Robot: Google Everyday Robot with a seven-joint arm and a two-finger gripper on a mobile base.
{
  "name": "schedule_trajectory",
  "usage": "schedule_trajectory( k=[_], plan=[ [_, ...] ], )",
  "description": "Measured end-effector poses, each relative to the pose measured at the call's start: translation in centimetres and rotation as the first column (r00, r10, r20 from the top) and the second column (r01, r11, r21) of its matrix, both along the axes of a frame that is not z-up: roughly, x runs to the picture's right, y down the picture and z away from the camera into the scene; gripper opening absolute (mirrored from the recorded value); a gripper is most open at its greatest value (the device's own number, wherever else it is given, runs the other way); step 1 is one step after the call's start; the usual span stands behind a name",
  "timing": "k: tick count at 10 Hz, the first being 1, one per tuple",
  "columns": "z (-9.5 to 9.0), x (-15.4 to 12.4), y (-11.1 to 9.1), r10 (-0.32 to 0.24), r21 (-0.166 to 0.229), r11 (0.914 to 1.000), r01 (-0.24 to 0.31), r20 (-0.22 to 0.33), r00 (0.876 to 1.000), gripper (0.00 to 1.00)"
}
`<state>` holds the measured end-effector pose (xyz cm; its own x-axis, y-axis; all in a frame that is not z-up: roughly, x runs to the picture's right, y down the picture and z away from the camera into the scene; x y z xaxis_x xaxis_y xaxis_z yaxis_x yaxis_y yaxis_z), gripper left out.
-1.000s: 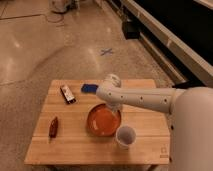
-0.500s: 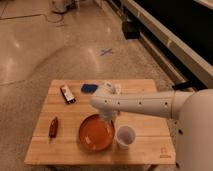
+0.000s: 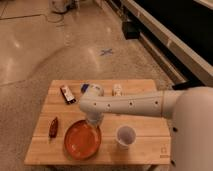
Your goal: Drag the ceramic bowl in a circle
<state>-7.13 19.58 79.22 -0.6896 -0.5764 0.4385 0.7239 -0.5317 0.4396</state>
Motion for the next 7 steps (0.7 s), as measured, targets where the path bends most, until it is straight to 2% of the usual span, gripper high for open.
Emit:
schedule_trajectory(
  k=[3, 5, 7],
  plan=[
    [0.9, -4.9, -1.0, -0.038, 0.026, 0.9990, 0.036, 0.107, 0.994, 0.00],
    [2.0, -6.6, -2.2, -0.046, 0.048, 0.9981, 0.040, 0.144, 0.989, 0.00],
    [4.0, -7.7, -4.4, -0.046, 0.080, 0.9963, 0.033, 0.163, 0.986, 0.00]
  ],
)
